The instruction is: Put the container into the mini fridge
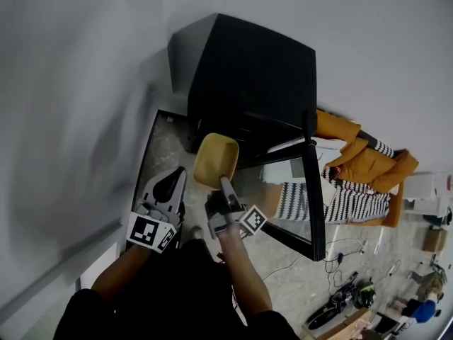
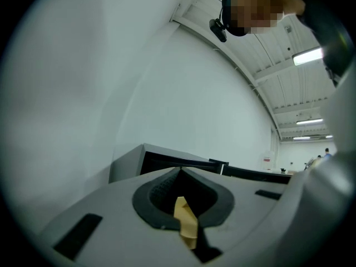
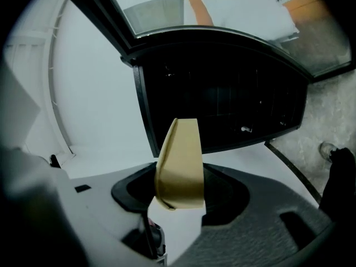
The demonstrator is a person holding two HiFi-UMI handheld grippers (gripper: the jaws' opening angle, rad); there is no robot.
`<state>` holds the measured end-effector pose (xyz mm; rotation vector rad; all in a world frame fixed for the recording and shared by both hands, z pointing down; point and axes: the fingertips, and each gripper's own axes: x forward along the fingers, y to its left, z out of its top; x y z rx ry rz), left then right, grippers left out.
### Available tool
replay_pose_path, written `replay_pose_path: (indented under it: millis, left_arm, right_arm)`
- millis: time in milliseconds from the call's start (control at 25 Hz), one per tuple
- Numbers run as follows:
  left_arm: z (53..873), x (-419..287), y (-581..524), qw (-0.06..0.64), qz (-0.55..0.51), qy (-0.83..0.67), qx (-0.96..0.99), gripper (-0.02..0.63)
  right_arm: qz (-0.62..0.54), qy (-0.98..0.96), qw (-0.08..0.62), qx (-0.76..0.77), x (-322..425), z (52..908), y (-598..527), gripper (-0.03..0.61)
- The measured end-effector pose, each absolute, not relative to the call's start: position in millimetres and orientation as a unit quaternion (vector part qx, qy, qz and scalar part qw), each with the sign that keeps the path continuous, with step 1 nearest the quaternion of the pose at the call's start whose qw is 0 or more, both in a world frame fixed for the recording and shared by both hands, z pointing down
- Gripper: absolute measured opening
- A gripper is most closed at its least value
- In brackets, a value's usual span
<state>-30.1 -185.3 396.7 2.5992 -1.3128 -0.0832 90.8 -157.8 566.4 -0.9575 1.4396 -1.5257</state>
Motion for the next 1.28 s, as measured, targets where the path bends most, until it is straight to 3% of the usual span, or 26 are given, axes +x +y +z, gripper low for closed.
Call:
replay_pose_path:
  millis: [1280]
  left_arm:
    - [502, -12, -252, 0.123, -0.031, -0.437, 0.891, 0.005]
  right_arm:
    - [-0.575, 0.589, 0.403, -0.400, 109, 735, -289, 0.213]
